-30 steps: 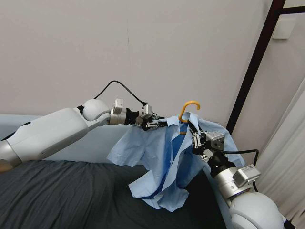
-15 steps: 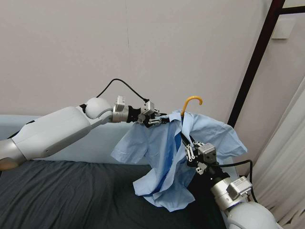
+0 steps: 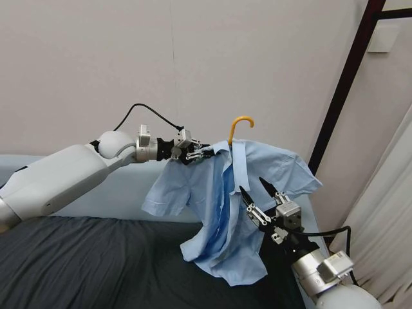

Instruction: Pick up the clothes from the sofa and hang them on the clothes hanger.

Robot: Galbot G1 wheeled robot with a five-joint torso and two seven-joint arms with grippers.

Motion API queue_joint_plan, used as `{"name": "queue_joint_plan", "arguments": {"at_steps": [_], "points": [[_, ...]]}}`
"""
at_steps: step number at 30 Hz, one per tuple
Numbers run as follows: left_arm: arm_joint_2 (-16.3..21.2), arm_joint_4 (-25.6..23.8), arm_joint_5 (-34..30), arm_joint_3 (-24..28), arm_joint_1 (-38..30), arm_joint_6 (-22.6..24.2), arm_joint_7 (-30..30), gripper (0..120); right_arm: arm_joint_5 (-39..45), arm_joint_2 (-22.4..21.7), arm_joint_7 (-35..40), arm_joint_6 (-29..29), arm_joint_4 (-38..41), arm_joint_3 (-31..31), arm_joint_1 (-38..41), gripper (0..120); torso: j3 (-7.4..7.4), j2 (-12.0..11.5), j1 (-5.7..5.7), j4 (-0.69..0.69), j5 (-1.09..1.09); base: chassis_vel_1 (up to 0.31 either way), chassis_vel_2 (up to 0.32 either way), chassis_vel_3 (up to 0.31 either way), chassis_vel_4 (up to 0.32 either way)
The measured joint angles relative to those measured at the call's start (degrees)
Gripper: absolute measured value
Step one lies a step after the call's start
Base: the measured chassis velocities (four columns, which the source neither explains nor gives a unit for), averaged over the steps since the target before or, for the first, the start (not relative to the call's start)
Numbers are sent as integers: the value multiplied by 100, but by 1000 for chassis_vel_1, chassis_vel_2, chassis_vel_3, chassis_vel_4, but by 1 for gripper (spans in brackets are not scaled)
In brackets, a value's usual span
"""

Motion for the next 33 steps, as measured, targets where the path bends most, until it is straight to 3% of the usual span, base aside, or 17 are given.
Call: {"name": "queue_joint_plan", "arguments": {"at_steps": [6, 12, 15, 24, 28, 33], "points": [[273, -91, -89, 19, -48, -187, 338, 7, 538, -612, -363, 64, -183, 394, 275, 98, 0, 0, 0, 1, 1, 0, 0, 0, 0], [303, -240, -218, 24, -48, -246, 462, 7, 995, -1093, -675, 133, -361, 607, 460, 100, 0, 0, 0, 1, 2, 0, 0, 0, 0], [285, -323, -166, 33, -50, -294, 565, 7, 1519, -1608, -950, 155, -574, 797, 745, 100, 0, 0, 0, -3, 1, 0, 0, 0, 0], [459, -472, 137, 20, -2, -451, 705, 7, 2094, -2505, -1589, 213, -1183, 468, 1482, 100, 1, 0, 1, 2, 0, 0, 0, 0, 0], [491, -529, 247, -1, 28, -525, 734, 7, 2621, -3005, -2360, 203, -1457, 363, 1703, 100, 1, 0, 0, -1, 0, 0, 0, 0, 0], [486, -590, 320, -23, 82, -552, 736, 7, 2833, -3207, -2856, 97, -1643, 201, 2038, 98, 1, 0, 0, 0, 0, 0, 0, 0, 0]]}}
